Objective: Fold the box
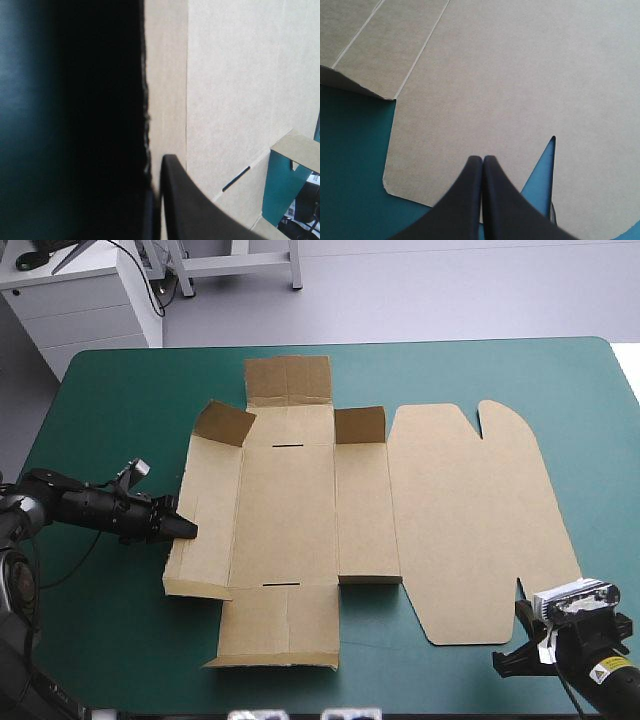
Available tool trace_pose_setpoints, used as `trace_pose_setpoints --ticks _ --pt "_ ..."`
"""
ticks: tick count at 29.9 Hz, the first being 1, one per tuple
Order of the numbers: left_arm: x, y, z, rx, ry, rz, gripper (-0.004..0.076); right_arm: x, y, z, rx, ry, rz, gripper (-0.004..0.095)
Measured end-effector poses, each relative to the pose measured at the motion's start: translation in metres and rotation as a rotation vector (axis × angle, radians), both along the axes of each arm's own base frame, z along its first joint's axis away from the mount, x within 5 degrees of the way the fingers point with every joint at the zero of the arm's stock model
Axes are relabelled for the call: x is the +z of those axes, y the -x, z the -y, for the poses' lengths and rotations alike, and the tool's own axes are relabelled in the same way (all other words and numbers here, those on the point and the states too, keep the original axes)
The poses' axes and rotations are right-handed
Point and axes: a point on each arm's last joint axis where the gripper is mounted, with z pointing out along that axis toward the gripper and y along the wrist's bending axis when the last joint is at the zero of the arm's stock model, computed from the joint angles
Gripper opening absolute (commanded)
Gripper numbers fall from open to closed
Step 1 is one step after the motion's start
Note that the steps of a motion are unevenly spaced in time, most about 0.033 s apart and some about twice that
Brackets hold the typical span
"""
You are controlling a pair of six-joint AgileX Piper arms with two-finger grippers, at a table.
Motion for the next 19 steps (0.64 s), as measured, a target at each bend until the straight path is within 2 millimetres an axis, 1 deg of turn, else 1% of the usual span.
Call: trace_pose_setpoints --ticks 9,13,19 --pt "0.004 -0.002 0.003 0.014 0.031 0.038 -0.0008 0.000 0.000 0.000 0.000 0.000 0.000 -0.0019" --pt "0.014 -0.002 0.004 0.040 0.030 0.085 -0.0008 0.000 0.000 0.000 0.000 0.000 0.000 -0.0019" --pt "0.033 0.003 0.006 0.040 0.006 0.153 -0.0008 0.000 0.000 0.000 0.000 0.000 0.000 -0.0019"
